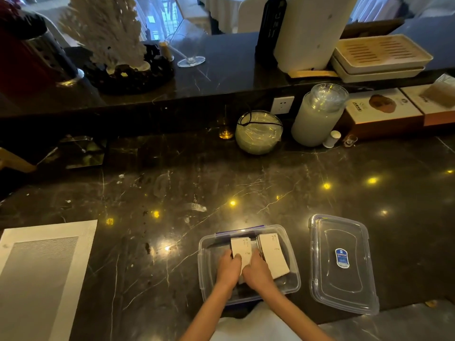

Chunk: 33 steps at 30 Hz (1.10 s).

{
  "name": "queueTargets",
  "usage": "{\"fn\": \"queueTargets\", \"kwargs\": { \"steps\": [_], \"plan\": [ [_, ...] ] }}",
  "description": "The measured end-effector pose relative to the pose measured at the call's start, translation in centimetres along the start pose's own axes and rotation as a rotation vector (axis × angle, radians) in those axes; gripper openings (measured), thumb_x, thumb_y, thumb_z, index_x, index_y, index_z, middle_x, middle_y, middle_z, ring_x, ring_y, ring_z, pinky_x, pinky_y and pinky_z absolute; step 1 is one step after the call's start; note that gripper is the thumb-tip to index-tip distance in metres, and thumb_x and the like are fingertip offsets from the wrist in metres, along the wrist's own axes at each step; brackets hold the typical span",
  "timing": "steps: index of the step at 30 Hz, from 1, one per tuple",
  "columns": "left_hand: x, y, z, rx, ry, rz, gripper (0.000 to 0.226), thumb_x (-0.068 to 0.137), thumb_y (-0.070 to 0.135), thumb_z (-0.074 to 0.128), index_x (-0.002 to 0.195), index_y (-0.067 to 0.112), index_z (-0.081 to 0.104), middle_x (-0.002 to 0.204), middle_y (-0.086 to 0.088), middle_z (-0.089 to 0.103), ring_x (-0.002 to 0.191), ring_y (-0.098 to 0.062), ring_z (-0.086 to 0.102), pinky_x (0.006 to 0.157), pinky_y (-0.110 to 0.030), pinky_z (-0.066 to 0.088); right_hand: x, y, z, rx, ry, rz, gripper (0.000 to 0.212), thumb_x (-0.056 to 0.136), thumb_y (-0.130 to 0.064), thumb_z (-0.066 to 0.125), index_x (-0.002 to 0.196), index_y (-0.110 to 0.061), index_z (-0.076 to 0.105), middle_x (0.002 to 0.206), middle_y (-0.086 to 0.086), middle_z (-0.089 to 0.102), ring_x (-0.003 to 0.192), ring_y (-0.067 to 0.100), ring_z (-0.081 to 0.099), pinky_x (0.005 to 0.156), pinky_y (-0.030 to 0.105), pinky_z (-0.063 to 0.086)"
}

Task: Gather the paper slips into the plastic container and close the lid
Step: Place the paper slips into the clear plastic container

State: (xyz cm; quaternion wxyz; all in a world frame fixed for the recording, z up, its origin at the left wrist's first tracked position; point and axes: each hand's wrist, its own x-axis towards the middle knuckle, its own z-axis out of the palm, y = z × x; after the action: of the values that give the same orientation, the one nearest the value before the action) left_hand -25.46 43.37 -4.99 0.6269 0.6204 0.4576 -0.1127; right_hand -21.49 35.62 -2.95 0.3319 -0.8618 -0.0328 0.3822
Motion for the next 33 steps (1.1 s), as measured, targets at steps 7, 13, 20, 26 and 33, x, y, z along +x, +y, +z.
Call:
{"fn": "queueTargets", "kwargs": {
  "steps": [7, 13, 20, 26, 33],
  "plan": [
    [-0.8, 0.5, -0.2, -0.066, -0.063, -0.038, 0.032, 0.097, 0.010, 0.042, 0.122, 0.018, 0.062, 0.115, -0.003, 0.070, 0.108, -0.020, 0.065, 0.099, -0.040, 0.053, 0.3, 0.3, 0.2, -0.022, -0.019, 0.007, 0.035, 0.096, -0.018, 0.052, 0.131, -0.015, 0.052, 0.123, 0.006, 0.066, 0.114, 0.022, 0.061, 0.093, 0.030, 0.049],
    [-1.0, 0.9, -0.1, -0.025, -0.036, 0.016, 0.037, 0.098, 0.009, 0.041, 0.130, 0.017, 0.057, 0.124, -0.005, 0.067, 0.115, -0.021, 0.062, 0.102, -0.040, 0.051, 0.9, 0.3, 0.4, -0.027, -0.015, 0.059, 0.049, 0.098, -0.022, 0.050, 0.145, -0.015, 0.039, 0.134, 0.008, 0.061, 0.124, 0.026, 0.057, 0.102, 0.036, 0.047],
    [-0.9, 0.9, -0.2, -0.026, -0.061, 0.012, 0.038, 0.098, 0.006, 0.042, 0.130, 0.019, 0.059, 0.126, -0.006, 0.066, 0.115, -0.020, 0.061, 0.093, -0.031, 0.051, 1.2, 0.6, 0.6, 0.022, -0.010, 0.038, 0.054, 0.098, -0.016, 0.050, 0.150, -0.017, 0.033, 0.142, 0.009, 0.054, 0.131, 0.025, 0.051, 0.110, 0.040, 0.044],
    [-1.5, 0.5, -0.1, -0.030, -0.053, -0.008, 0.040, 0.098, 0.004, 0.043, 0.134, 0.013, 0.058, 0.131, -0.009, 0.065, 0.122, -0.024, 0.059, 0.103, -0.038, 0.050, 1.2, 0.5, 0.3, 0.044, -0.029, 0.075, 0.057, 0.098, -0.012, 0.048, 0.152, -0.015, 0.030, 0.144, 0.011, 0.052, 0.134, 0.028, 0.049, 0.110, 0.040, 0.041],
    [-1.7, 0.8, -0.2, -0.039, -0.085, -0.009, 0.042, 0.097, 0.002, 0.043, 0.134, 0.013, 0.059, 0.131, -0.009, 0.065, 0.121, -0.024, 0.059, 0.104, -0.037, 0.050, 1.2, 0.8, -0.1, 0.050, -0.037, 0.065, 0.053, 0.096, -0.010, 0.046, 0.148, -0.016, 0.036, 0.140, 0.011, 0.056, 0.128, 0.028, 0.053, 0.106, 0.038, 0.044]
  ]
}}
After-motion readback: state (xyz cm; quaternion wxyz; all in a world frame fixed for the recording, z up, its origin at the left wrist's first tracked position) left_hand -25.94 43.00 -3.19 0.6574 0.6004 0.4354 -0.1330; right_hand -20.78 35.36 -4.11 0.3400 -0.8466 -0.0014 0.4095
